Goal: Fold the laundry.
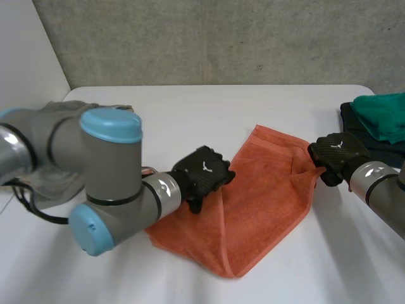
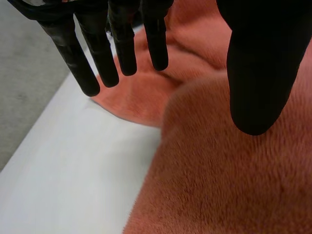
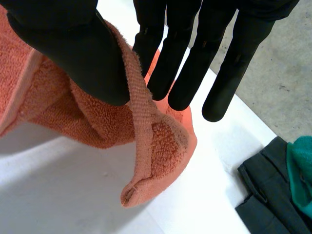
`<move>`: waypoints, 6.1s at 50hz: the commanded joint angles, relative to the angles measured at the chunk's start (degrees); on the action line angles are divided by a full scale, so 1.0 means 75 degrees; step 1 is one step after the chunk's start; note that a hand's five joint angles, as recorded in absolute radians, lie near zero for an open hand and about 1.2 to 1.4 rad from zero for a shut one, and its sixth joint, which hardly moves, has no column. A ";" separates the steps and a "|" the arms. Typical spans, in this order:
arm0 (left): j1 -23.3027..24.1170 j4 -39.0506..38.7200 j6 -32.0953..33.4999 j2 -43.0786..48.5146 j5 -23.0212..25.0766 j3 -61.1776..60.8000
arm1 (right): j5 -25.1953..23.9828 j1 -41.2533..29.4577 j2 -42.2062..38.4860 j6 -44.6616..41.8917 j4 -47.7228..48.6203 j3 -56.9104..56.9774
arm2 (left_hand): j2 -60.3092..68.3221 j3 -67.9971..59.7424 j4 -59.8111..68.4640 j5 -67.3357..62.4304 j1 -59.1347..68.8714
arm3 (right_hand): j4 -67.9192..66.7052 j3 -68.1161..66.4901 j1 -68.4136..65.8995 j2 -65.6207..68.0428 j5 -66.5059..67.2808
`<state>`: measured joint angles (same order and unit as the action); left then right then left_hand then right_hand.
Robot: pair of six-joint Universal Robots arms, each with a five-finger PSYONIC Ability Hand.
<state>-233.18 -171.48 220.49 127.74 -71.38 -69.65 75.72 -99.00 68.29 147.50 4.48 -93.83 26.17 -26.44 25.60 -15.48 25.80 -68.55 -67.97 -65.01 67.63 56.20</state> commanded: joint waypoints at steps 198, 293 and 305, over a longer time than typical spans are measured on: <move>-0.0291 -0.5471 -0.0652 -0.1962 -0.4065 -0.3732 | -0.0945 0.2535 -0.0994 -0.1233 0.0290 0.0124 | -0.1926 0.1961 -0.1850 0.1833 -0.1877 | 0.5756 0.5678 0.5284 -0.5633 -0.5443; 0.0552 -0.5413 -0.1144 -0.2711 -0.4088 -0.3474 | 0.1787 -0.2361 -0.0644 -0.3260 0.2378 0.0252 | -0.1903 0.1939 -0.1828 0.1811 -0.1854 | -0.1527 -0.1604 -0.1999 0.1650 0.1840; -0.0221 -0.5436 -0.1261 -0.3344 -0.4111 -0.4025 | -0.0228 -0.4461 -0.1699 -0.3331 0.3305 0.0359 | -0.1903 0.1939 -0.1828 0.1811 -0.1854 | -0.1527 -0.1604 -0.1999 0.1650 0.1840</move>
<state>-232.41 -212.20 211.62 104.29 -102.16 -98.58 82.54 -128.72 58.81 121.30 28.41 -90.27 12.69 -13.09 12.58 -2.82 12.05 -68.70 -68.09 -62.61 67.52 57.73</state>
